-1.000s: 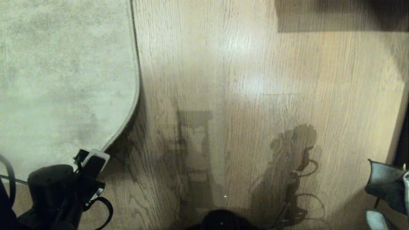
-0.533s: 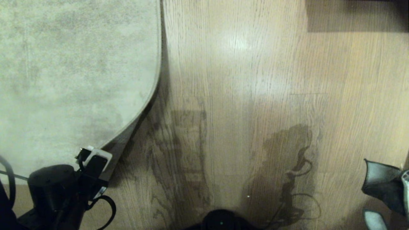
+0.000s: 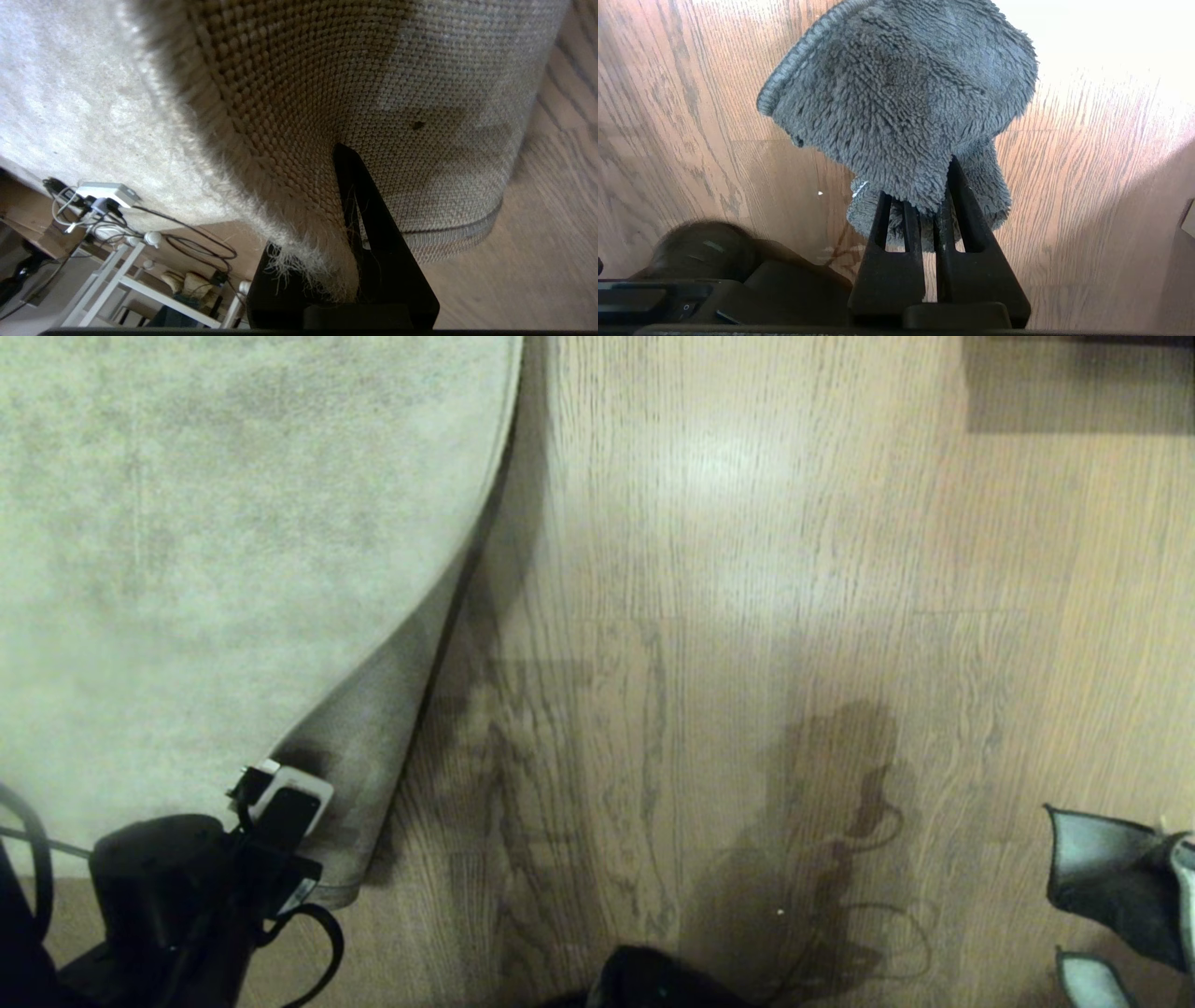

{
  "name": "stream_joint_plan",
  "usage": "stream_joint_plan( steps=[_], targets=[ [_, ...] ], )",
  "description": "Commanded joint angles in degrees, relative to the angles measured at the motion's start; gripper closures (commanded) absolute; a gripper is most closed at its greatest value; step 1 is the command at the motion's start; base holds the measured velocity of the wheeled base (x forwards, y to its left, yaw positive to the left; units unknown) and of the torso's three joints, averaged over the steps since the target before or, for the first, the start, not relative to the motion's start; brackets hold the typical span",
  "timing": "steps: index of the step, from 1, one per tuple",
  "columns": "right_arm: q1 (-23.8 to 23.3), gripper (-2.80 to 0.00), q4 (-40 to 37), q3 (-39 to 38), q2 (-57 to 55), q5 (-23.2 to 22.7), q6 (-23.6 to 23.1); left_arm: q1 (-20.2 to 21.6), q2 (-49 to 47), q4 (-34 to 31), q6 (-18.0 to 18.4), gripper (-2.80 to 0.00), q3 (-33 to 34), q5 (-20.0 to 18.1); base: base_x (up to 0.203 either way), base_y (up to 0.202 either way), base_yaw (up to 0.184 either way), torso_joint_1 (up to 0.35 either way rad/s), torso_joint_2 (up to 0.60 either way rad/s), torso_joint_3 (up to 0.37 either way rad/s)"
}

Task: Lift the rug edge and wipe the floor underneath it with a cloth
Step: Lift up the carpet

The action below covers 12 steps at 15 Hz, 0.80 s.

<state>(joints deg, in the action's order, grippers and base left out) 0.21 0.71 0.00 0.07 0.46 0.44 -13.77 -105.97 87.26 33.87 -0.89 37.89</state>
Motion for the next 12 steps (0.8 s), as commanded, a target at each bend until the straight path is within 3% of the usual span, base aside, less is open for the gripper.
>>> stream_joint_plan(
  steps=[1,6,12],
  targets=[
    [0.0,0.00,0.0,0.0,-0.1,0.0,0.0,-0.3,-0.9,2.7,0.4,0.00,-1.9,-0.3,0.000,0.000,0.000,0.000,0.00,0.000],
    [0.0,0.00,0.1,0.0,-0.1,0.0,0.0,0.1,0.6,2.7,0.3,0.00,-3.2,-2.0,0.000,0.000,0.000,0.000,0.00,0.000],
    [0.0,0.00,0.0,0.0,-0.1,0.0,0.0,9.9,6.1,2.7,0.6,0.00,-0.5,-3.0,0.000,0.000,0.000,0.000,0.00,0.000]
  ],
)
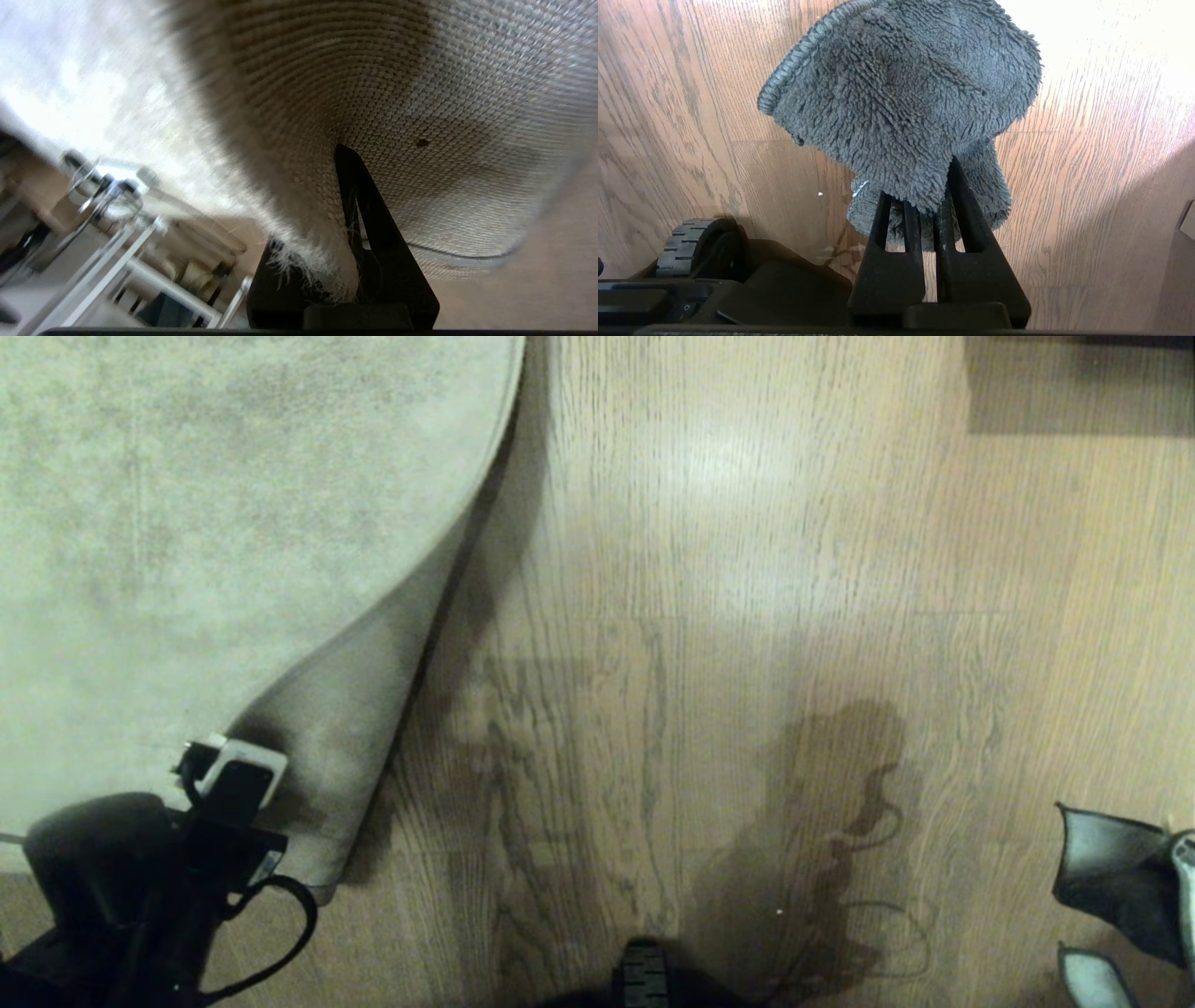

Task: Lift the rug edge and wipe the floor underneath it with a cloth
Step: Lift up the carpet

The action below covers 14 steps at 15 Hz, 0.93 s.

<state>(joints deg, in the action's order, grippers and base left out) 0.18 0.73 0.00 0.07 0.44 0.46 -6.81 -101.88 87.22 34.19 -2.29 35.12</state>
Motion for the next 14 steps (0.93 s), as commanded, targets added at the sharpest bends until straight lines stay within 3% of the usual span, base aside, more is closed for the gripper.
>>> stream_joint_plan(
  steps=[1,6,8,14],
  targets=[
    [0.0,0.00,0.1,0.0,-0.1,0.0,0.0,5.5,2.6,2.7,0.4,0.00,1.0,-2.7,0.000,0.000,0.000,0.000,0.00,0.000],
    [0.0,0.00,0.1,0.0,-0.1,0.0,0.0,19.5,5.2,2.7,0.0,0.00,0.9,-17.6,0.000,0.000,0.000,0.000,0.00,0.000],
    [0.0,0.00,0.1,0.0,-0.1,0.0,0.0,23.1,5.6,2.7,-0.6,0.00,0.6,-22.3,0.000,0.000,0.000,0.000,0.00,0.000],
    [0.0,0.00,0.0,0.0,-0.1,0.0,0.0,23.3,6.1,2.7,-5.7,0.00,0.4,-23.7,0.000,0.000,0.000,0.000,0.00,0.000]
  ],
)
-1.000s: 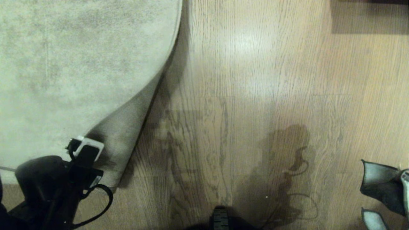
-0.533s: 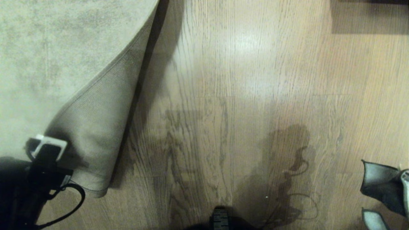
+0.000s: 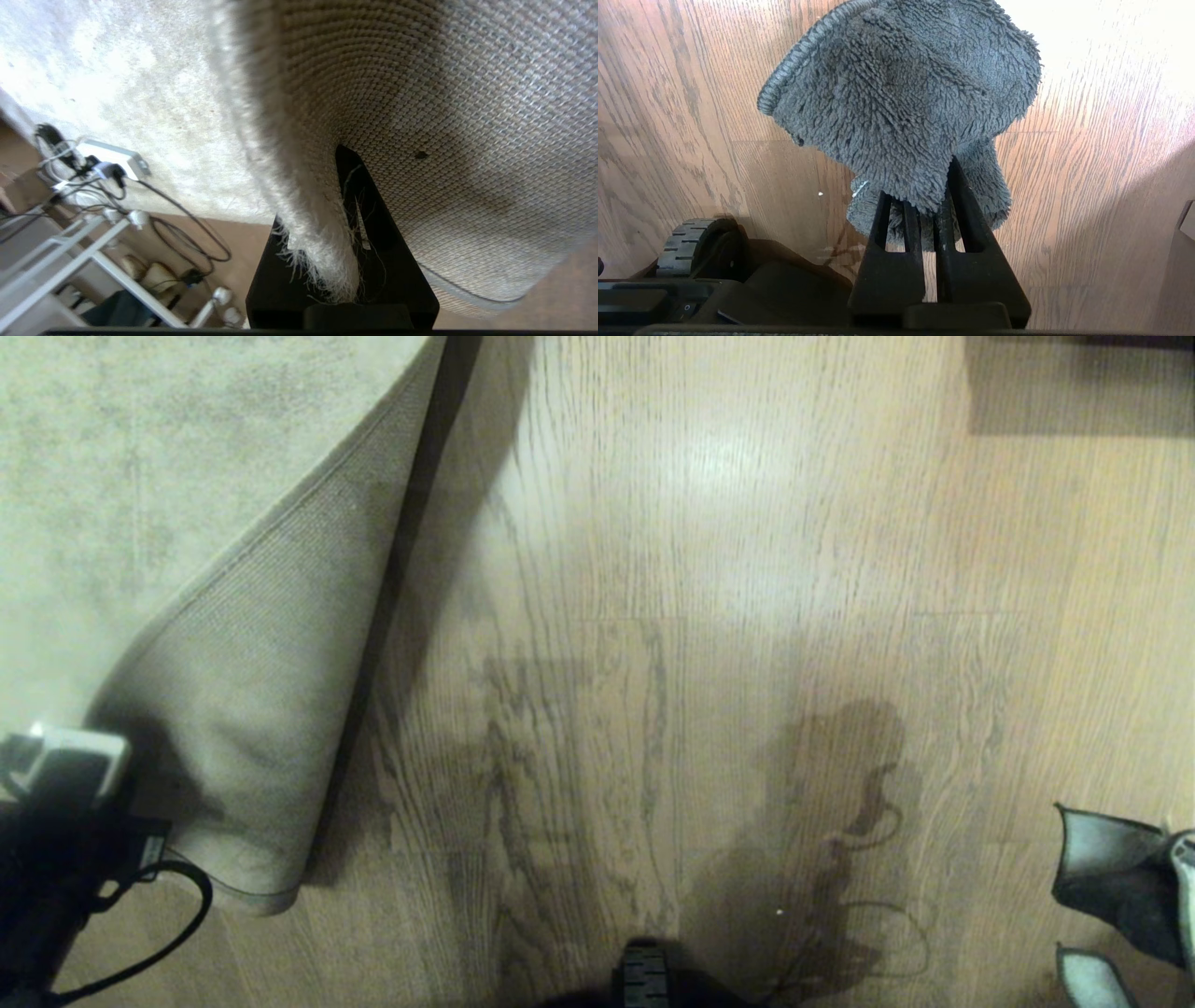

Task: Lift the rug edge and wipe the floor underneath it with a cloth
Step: Lift up the carpet

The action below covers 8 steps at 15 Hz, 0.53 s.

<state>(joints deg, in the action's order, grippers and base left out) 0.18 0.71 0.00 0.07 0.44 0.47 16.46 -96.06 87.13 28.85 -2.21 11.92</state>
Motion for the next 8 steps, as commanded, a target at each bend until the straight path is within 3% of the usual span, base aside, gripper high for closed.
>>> stream_joint_plan(
  steps=[1,4,6,8],
  targets=[
    [0.0,0.00,0.0,0.0,-0.1,0.0,0.0,0.1,0.5,2.8,-0.9,0.00,0.3,-1.6,0.000,0.000,0.000,0.000,0.00,0.000],
    [0.1,0.00,0.0,0.0,-0.1,0.0,0.0,2.5,1.1,2.8,-1.2,0.00,-0.5,-5.6,0.000,0.000,0.000,0.000,0.00,0.000],
    [0.0,0.00,0.0,0.0,-0.1,0.0,0.0,5.3,2.1,2.8,-1.2,0.00,-0.5,-10.2,0.000,0.000,0.000,0.000,0.00,0.000],
    [0.0,0.00,0.0,0.0,-0.1,0.0,0.0,5.5,2.4,2.8,-1.3,0.00,-0.4,-10.7,0.000,0.000,0.000,0.000,0.00,0.000]
  ],
)
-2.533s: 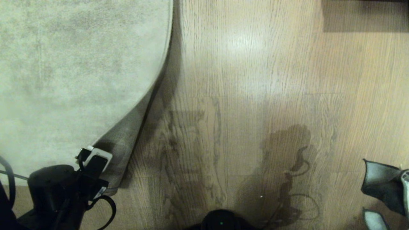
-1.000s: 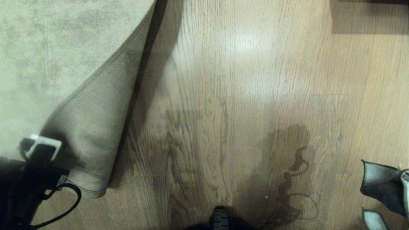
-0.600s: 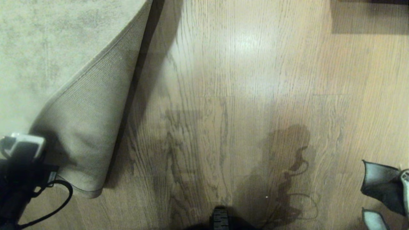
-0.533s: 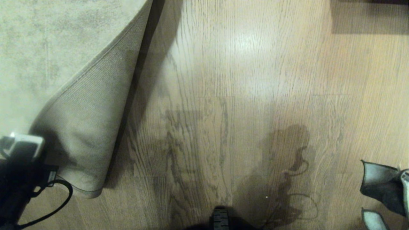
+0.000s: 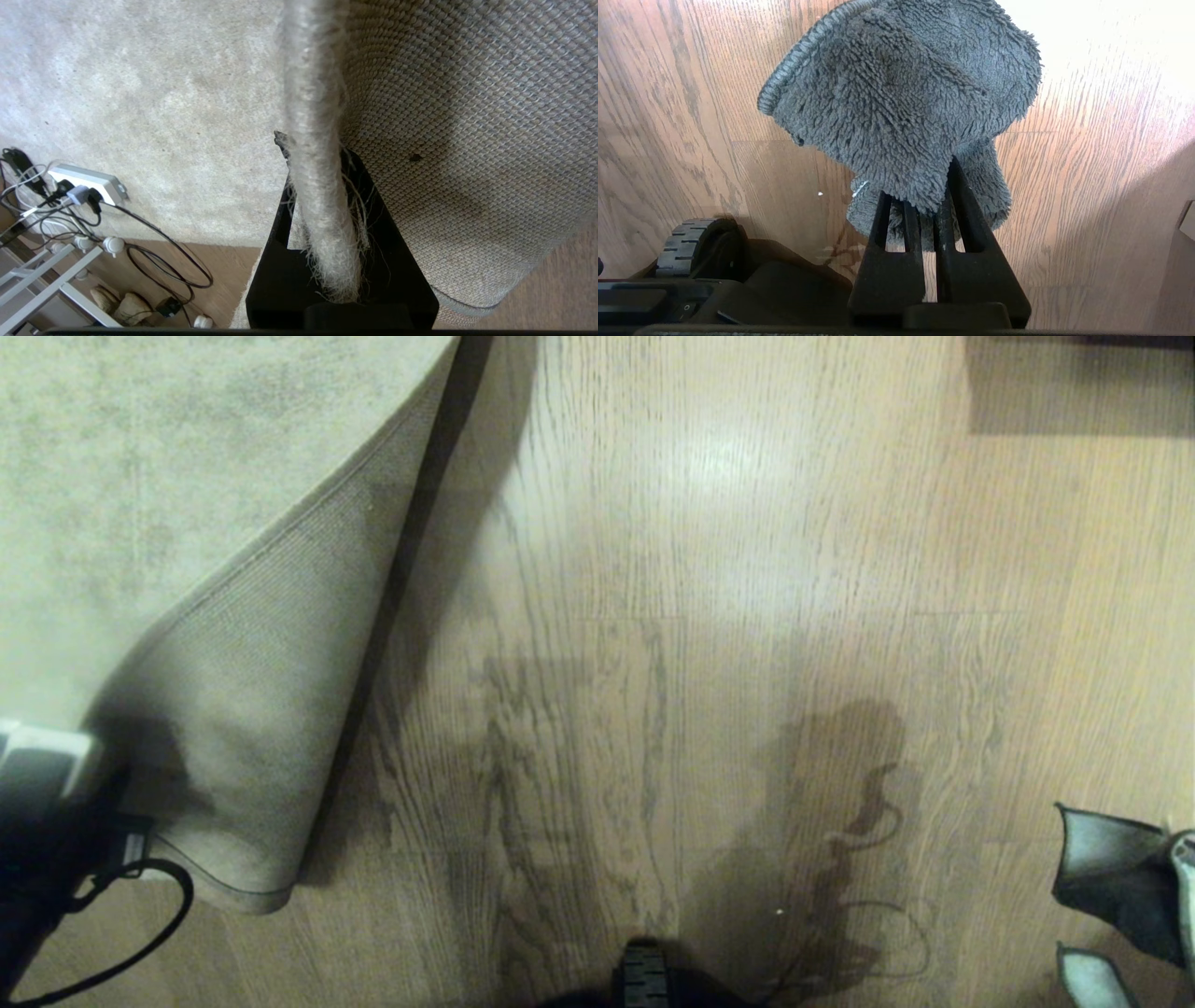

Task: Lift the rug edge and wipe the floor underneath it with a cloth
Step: Lift up the carpet, then wipe the floor under the carpet with a rag

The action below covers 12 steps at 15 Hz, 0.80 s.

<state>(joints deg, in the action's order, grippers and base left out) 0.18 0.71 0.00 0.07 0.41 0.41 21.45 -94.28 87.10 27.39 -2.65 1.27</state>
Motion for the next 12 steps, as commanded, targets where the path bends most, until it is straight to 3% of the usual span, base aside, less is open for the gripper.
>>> stream_joint_plan(
  steps=[1,6,12],
  targets=[
    [0.0,0.00,0.1,0.0,-0.1,0.0,0.0,0.5,0.7,2.9,0.0,0.00,0.0,-0.1,0.000,0.000,0.000,0.000,0.00,0.000],
    [0.0,0.00,0.0,0.0,-0.1,0.0,0.0,0.6,2.0,2.9,-0.1,0.00,1.3,-1.6,0.000,0.000,0.000,0.000,0.00,0.000],
    [0.0,0.00,0.0,0.0,-0.1,0.0,0.0,1.0,2.3,2.9,-2.9,0.00,2.6,-1.9,0.000,0.000,0.000,0.000,0.00,0.000]
  ],
)
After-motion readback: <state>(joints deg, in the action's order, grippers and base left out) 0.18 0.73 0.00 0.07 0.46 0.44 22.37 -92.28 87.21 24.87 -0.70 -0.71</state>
